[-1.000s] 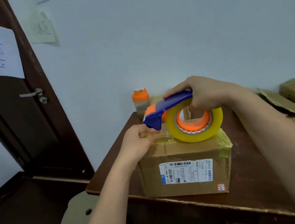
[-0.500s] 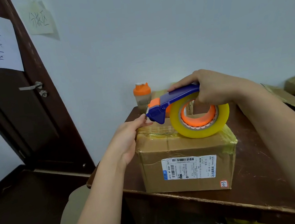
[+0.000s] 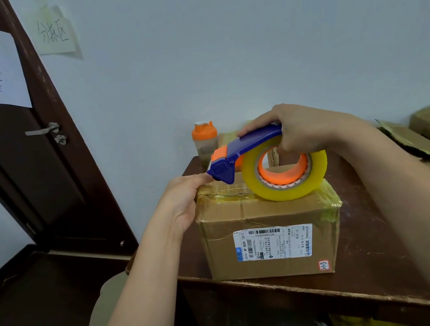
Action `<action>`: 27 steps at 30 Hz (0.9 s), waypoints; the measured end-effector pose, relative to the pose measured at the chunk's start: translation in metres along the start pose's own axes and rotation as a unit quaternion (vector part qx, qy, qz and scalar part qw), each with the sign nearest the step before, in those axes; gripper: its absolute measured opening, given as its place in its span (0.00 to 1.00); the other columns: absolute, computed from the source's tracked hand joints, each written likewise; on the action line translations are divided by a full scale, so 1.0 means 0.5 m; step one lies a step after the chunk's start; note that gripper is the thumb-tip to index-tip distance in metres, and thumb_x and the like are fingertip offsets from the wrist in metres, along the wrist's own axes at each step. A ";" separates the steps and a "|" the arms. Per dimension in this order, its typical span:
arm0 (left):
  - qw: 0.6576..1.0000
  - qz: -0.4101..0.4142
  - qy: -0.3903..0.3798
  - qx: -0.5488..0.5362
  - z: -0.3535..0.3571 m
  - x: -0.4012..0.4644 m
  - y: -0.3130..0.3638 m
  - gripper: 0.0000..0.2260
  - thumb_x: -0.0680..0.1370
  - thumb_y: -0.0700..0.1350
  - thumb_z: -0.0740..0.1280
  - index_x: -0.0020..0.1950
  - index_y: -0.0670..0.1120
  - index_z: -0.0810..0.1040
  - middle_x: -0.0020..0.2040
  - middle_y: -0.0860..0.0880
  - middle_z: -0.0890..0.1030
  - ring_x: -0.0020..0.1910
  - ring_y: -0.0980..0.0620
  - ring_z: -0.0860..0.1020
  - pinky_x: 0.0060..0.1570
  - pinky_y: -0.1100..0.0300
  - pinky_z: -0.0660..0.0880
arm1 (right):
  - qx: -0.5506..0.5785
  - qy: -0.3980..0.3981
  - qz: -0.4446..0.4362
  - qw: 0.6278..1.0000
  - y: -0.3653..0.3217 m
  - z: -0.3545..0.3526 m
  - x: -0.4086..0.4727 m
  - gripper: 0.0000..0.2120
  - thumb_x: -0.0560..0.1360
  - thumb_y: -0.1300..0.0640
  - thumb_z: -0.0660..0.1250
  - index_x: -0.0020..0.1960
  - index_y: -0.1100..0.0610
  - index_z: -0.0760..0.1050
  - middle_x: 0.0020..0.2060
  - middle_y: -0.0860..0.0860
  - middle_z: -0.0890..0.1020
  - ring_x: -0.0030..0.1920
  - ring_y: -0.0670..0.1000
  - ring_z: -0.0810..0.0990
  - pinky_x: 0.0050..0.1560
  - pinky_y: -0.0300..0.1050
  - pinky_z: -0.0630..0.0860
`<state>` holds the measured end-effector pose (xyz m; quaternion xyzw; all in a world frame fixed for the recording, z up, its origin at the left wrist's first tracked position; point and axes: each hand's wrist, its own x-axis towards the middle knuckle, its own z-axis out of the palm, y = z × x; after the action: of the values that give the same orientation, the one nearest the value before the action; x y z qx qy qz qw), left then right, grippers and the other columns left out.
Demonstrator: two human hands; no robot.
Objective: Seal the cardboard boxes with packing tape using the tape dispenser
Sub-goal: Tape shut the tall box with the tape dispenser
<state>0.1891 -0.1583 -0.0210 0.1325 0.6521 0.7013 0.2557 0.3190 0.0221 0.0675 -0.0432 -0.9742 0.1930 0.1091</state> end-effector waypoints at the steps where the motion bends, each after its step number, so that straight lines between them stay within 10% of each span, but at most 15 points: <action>1: 1.000 0.000 0.004 -0.006 0.000 0.000 -0.002 0.05 0.76 0.34 0.67 0.42 0.39 0.81 0.33 0.44 0.83 0.30 0.51 0.81 0.30 0.59 0.79 | -0.013 -0.011 0.000 1.000 -0.005 -0.001 0.003 0.36 0.68 0.74 0.66 0.67 0.42 0.72 0.60 0.45 0.77 0.48 0.48 0.75 0.43 0.40 0.75; 9: 0.997 -0.022 0.034 -0.073 -0.003 0.019 -0.007 0.05 0.77 0.35 0.64 0.42 0.40 0.78 0.37 0.43 0.78 0.34 0.50 0.77 0.31 0.59 0.77 | -0.096 -0.028 -0.002 0.995 -0.031 -0.002 0.016 0.36 0.68 0.72 0.67 0.69 0.42 0.70 0.53 0.45 0.73 0.44 0.47 0.71 0.36 0.35 0.68; 18: 0.982 0.054 0.078 -0.161 -0.045 0.023 0.030 0.10 0.77 0.26 0.61 0.39 0.38 0.73 0.39 0.44 0.79 0.40 0.53 0.78 0.43 0.64 0.76 | -0.126 -0.072 0.008 0.989 -0.026 -0.038 0.008 0.40 0.68 0.63 0.74 0.72 0.36 0.63 0.56 0.45 0.72 0.50 0.50 0.73 0.51 0.47 0.73; 27: 0.962 0.018 0.131 -0.238 -0.121 0.019 -0.029 0.07 0.77 0.28 0.61 0.41 0.37 0.71 0.42 0.41 0.74 0.41 0.47 0.78 0.34 0.63 0.80 | -0.116 -0.039 0.013 0.992 -0.013 -0.036 -0.021 0.36 0.69 0.72 0.66 0.69 0.40 0.70 0.41 0.39 0.68 0.39 0.45 0.71 0.37 0.37 0.68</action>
<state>0.1523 -0.2044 -0.0438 -0.0135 0.4914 0.8522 0.1790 0.3333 0.0214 0.0841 -0.0610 -0.9929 0.0813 0.0625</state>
